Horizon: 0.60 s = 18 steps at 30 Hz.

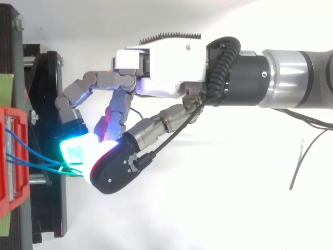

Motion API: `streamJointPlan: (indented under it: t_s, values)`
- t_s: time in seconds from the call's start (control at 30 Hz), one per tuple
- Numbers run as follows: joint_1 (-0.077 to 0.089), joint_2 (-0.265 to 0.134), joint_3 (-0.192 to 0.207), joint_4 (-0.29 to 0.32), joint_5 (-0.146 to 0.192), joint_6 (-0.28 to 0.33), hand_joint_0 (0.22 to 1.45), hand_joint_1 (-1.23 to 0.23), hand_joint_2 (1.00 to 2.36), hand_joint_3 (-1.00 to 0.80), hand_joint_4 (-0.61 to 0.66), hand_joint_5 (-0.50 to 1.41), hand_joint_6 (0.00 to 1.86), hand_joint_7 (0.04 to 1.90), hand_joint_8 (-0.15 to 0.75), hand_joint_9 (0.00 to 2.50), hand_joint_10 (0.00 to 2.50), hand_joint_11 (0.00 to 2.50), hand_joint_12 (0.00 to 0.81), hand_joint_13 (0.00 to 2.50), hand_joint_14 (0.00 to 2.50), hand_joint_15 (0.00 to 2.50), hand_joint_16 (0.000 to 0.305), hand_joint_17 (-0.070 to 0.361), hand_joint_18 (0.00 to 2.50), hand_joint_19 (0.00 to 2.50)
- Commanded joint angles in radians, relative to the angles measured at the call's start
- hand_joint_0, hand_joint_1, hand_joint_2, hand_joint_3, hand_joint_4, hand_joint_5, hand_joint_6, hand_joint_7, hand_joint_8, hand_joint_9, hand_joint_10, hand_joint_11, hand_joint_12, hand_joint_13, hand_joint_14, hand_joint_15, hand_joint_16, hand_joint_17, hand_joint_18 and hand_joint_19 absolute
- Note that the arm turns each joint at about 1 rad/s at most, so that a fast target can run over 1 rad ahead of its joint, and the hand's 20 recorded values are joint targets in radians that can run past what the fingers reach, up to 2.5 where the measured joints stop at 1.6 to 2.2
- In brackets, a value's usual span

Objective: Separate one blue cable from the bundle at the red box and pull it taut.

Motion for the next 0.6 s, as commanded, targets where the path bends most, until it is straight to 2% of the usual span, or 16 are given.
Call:
streamJointPlan:
  t_s: [0.0,0.13,0.33,0.47,0.57]
  values:
    - [0.000,-0.001,0.000,-0.001,0.000,0.001,0.58,-0.60,1.02,-0.22,0.04,-0.08,0.78,1.17,0.346,1.37,0.03,1.02,0.400,1.02,0.02,0.65,0.051,0.115,0.95,0.83]
    - [0.002,-0.001,0.000,0.001,0.000,0.001,0.57,-0.60,1.02,-0.14,0.03,-0.08,0.79,1.17,0.366,1.39,0.03,1.01,0.418,1.04,0.02,0.64,0.056,0.126,0.98,0.79]
    - [0.000,0.001,0.000,0.001,0.000,-0.001,0.57,-0.67,1.02,-0.09,0.02,-0.08,0.79,1.21,0.372,1.40,0.03,1.01,0.429,1.04,0.02,0.63,0.058,0.131,1.00,0.78]
    - [0.000,-0.001,0.000,-0.001,-0.001,0.001,0.57,-0.70,1.02,-0.10,0.03,-0.09,0.80,1.22,0.368,1.39,0.03,1.03,0.422,1.03,0.02,0.63,0.057,0.127,0.99,0.79]
    - [0.000,-0.001,0.000,-0.001,-0.001,0.001,0.56,-0.71,1.02,-0.17,0.05,-0.09,0.78,1.21,0.356,1.37,0.03,0.99,0.415,1.03,0.02,0.63,0.055,0.124,0.96,0.79]
